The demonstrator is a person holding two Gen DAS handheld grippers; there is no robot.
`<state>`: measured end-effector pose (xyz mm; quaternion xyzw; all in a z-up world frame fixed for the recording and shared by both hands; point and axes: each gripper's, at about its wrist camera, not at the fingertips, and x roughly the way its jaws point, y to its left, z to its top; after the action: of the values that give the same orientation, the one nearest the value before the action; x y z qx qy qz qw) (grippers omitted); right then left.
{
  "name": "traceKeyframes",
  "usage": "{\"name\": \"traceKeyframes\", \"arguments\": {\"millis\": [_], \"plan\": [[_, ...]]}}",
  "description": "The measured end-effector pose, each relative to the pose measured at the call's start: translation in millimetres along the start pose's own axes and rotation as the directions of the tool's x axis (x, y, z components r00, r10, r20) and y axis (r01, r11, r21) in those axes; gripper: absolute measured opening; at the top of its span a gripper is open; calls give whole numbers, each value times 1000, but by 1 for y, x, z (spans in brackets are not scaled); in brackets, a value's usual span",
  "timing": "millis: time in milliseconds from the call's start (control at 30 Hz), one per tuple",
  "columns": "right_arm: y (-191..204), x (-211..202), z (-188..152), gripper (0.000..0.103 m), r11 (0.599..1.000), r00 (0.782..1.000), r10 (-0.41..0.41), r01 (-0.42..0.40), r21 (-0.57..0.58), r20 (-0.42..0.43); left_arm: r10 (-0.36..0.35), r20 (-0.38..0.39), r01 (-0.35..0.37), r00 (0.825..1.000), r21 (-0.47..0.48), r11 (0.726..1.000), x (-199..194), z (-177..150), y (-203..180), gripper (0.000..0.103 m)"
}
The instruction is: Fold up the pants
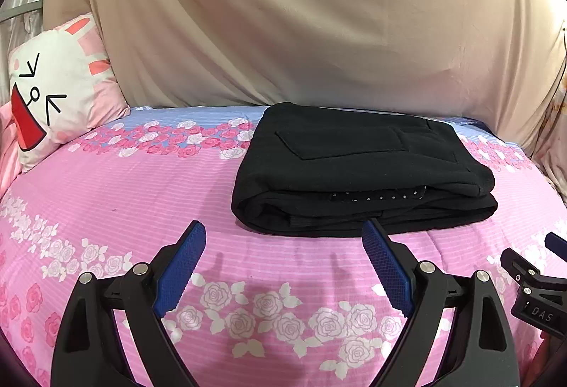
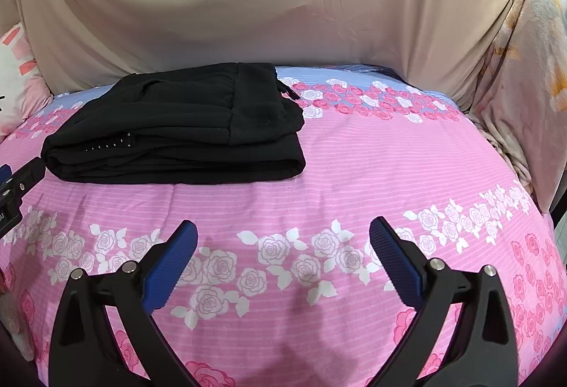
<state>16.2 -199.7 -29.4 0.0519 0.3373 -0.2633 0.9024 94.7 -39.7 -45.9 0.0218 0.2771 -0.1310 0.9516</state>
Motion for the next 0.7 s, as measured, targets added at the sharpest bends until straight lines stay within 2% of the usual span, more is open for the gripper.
{"name": "traceKeyframes", "arguments": {"millis": [700], "plan": [[-2,2,0,96,1000,1000,5,-5,-4,0,13,-2,-13,1000,2,1000,-2,0,0,87]]}}
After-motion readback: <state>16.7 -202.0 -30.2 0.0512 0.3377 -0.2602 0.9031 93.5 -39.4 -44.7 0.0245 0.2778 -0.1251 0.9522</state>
